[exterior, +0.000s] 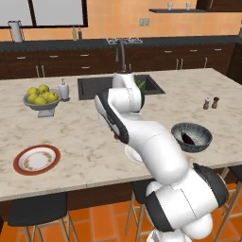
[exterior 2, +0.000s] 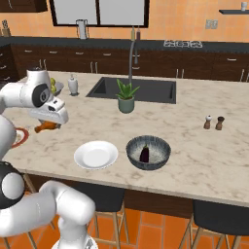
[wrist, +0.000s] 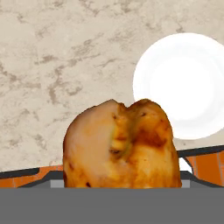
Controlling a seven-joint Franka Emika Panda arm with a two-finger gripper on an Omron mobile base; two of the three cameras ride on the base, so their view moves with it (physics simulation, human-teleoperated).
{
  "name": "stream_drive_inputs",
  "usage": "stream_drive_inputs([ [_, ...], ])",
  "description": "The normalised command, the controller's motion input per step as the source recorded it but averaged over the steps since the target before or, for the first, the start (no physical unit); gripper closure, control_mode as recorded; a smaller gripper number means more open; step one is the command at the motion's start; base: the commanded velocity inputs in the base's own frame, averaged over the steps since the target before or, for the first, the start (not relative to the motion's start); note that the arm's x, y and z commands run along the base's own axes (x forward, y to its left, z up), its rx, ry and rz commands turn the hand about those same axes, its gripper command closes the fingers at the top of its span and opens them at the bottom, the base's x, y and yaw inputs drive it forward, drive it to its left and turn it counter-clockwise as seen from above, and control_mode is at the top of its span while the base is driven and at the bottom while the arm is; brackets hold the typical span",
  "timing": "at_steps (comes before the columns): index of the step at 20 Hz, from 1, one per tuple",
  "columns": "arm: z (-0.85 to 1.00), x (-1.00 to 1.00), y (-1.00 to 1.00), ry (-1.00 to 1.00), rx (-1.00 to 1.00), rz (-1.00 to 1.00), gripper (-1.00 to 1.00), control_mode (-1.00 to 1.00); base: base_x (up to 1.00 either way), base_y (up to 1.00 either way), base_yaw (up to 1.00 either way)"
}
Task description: Pick the chicken drumstick and eggplant from their plates and place them in the bowl. Then put the bowl in the fridge.
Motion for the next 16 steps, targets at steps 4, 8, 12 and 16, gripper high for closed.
stream_drive_inputs([
  [4, 0.00, -0.20, -1.00, 0.00, 0.10, 0.00, 1.00, -1.00, 0.00, 0.00, 0.00],
  [8, 0.00, -0.20, -1.00, 0.00, 0.08, 0.00, 1.00, -1.00, 0.00, 0.00, 0.00],
  [12, 0.05, -0.26, -1.00, 0.00, 0.01, 0.00, 1.00, -1.00, 0.00, 0.00, 0.00],
  [16, 0.00, -0.07, -1.00, -0.02, 0.00, 0.00, 1.00, -1.00, 0.00, 0.00, 0.00],
])
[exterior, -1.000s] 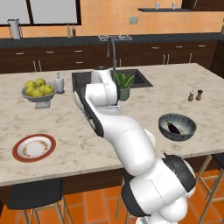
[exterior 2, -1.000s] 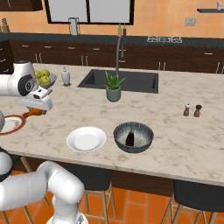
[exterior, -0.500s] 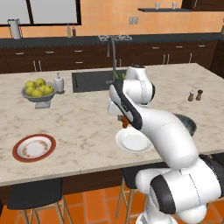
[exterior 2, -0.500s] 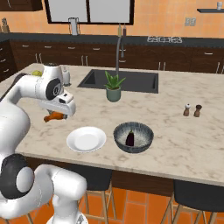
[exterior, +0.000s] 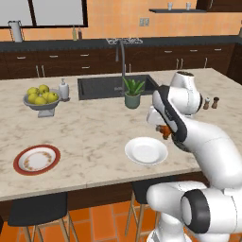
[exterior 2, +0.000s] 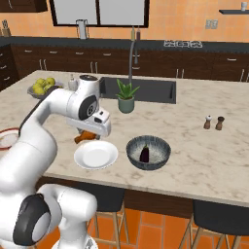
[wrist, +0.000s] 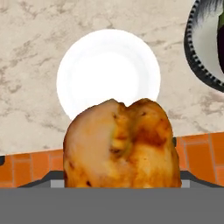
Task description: Pick the chicken drumstick and eggplant from their plates and place them in the bowl. Then put the bowl in the fridge.
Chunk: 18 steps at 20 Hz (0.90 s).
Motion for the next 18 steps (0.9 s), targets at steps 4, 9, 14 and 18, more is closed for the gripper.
stream_drive_inputs([
  [4, 0.00, 0.00, -1.00, 0.00, -0.04, 0.00, 1.00, -1.00, 0.00, 0.00, 0.00],
  [9, -0.01, 0.03, -1.00, 0.00, -0.01, 0.00, 1.00, -1.00, 0.00, 0.00, 0.00],
  [14, -0.19, 0.21, -1.00, -0.01, -0.03, 0.00, 1.00, -1.00, 0.00, 0.00, 0.00],
  [18, -0.45, 0.83, -0.90, 0.00, -0.09, 0.05, 1.00, -1.00, 0.00, 0.00, 0.00],
])
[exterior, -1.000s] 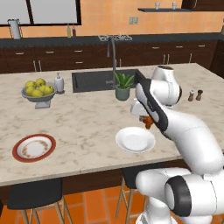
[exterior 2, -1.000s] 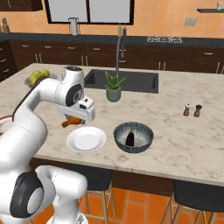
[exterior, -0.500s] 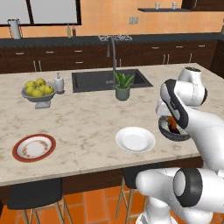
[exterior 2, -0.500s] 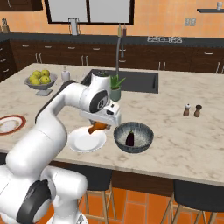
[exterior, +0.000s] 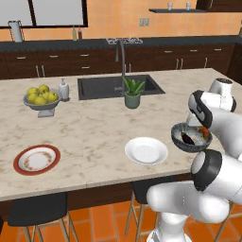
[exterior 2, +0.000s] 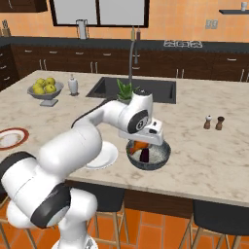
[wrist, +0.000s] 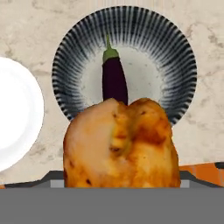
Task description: Pick the chicken drumstick and eggplant from their plates and place them in the bowl. Then put the bowl in the fridge.
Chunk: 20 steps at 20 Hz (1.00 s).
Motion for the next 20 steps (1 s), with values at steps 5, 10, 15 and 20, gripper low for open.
stream_drive_inputs([
  [5, -0.42, 0.99, -0.16, 0.00, -0.05, 0.08, 1.00, -1.00, 0.00, 0.00, 0.00],
  [10, -0.48, 0.82, -0.18, 0.06, -0.05, 0.06, 1.00, -1.00, 0.00, 0.00, 0.00],
  [15, -0.45, -0.01, -0.40, 0.02, -0.06, 0.02, 1.00, -1.00, 0.00, 0.00, 0.00],
  [20, -0.45, 0.05, -0.04, 0.02, -0.02, 0.03, 1.00, -1.00, 0.00, 0.00, 0.00],
])
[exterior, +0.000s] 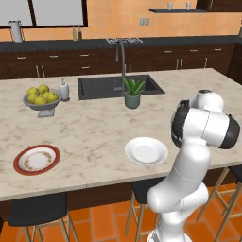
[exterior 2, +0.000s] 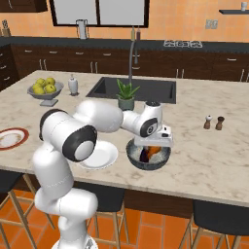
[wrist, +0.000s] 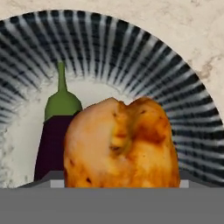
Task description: Pick the chicken drumstick and eggplant from their plates and place them in the bowl. Then put the bowl in the fridge.
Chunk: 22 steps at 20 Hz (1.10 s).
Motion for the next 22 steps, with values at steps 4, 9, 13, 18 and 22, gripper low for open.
stream_drive_inputs([
  [4, -0.41, 0.02, 0.00, 0.07, 0.00, 0.00, 1.00, -1.00, 0.00, 0.00, 0.00],
  [9, -0.25, 0.11, 0.00, 0.04, 0.00, 0.00, -1.00, -1.00, 0.00, 0.00, 0.00],
  [13, -0.02, 0.13, 0.00, 0.01, 0.00, 0.00, -1.00, -1.00, 0.00, 0.00, 0.00],
  [18, 0.00, -0.07, 0.01, 0.03, 0.00, 0.00, -1.00, -1.00, 0.00, 0.00, 0.00],
  [22, 0.20, -0.25, 0.07, 0.01, 0.00, 0.00, -1.00, -1.00, 0.00, 0.00, 0.00],
])
